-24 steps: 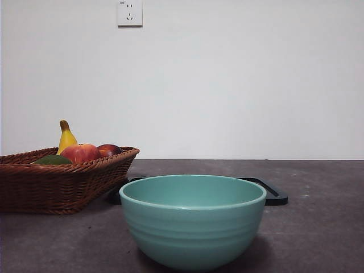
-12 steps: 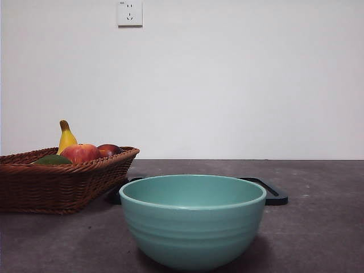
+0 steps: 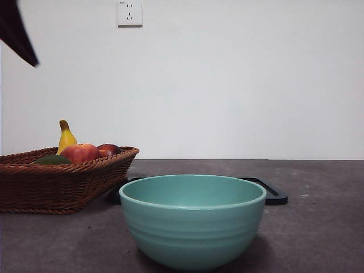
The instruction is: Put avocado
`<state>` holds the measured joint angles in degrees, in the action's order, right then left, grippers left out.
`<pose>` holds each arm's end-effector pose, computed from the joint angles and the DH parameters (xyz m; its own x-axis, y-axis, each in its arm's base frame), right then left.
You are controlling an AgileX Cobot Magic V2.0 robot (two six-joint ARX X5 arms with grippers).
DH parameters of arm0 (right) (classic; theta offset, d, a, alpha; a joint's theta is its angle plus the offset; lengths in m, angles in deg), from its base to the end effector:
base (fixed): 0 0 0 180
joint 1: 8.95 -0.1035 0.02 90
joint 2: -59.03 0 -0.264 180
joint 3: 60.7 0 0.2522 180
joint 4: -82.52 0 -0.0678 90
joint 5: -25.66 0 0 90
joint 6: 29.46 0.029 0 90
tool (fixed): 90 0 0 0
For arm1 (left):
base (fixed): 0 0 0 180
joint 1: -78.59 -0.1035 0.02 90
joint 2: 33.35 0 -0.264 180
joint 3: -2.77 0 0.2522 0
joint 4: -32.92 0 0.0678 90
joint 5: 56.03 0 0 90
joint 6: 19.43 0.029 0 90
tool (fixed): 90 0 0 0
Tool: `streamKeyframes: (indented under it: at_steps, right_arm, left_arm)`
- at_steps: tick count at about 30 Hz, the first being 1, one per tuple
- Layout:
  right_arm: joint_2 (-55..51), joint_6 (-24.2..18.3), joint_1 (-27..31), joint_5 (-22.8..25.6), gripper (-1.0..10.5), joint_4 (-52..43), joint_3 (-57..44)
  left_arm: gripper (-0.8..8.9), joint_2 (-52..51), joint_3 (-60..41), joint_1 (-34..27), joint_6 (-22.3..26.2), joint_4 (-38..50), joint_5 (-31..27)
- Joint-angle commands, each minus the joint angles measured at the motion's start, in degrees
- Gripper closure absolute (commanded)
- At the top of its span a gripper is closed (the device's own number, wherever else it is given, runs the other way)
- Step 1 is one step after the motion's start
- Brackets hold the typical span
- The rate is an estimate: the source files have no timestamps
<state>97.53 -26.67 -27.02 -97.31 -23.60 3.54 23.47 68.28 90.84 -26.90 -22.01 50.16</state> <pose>0.0921 0.0467 0.3088 0.3634 0.6910 -0.6248 -0.5703 0.6954 0.4373 0.1849 -0.0484 0.2935 0.5899 -0.4134 -0.6936 0.2971 0.9099 -0.2896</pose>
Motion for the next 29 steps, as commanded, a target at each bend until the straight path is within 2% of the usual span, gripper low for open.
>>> streamKeyframes:
  at_steps: [1,6,10,26,29]
  right_arm:
    - [0.4,-0.2,-0.3,0.0,6.1,-0.5,1.0]
    - [0.4,-0.2,-0.3,0.0,6.1,-0.5,1.0]
    - [0.4,-0.2,-0.3,0.0,6.1,-0.5,1.0]
    - [0.4,-0.2,-0.3,0.0,6.1,-0.5,1.0]
    - [0.4,-0.2,-0.3,0.0,6.1,-0.5,1.0]
  left_arm:
    - [4.4,5.5,2.6,1.6,2.4,1.2,-3.0]
    - [4.4,15.0,4.9,4.4,2.9,2.5,-9.9]
    - [4.4,21.0,5.7,5.6,2.9,4.1,-13.3]
    - [4.42,34.1,6.0,6.5,2.9,9.5,-15.0]
    - [5.0,34.6,6.0,6.6,2.8,9.5,-15.0]
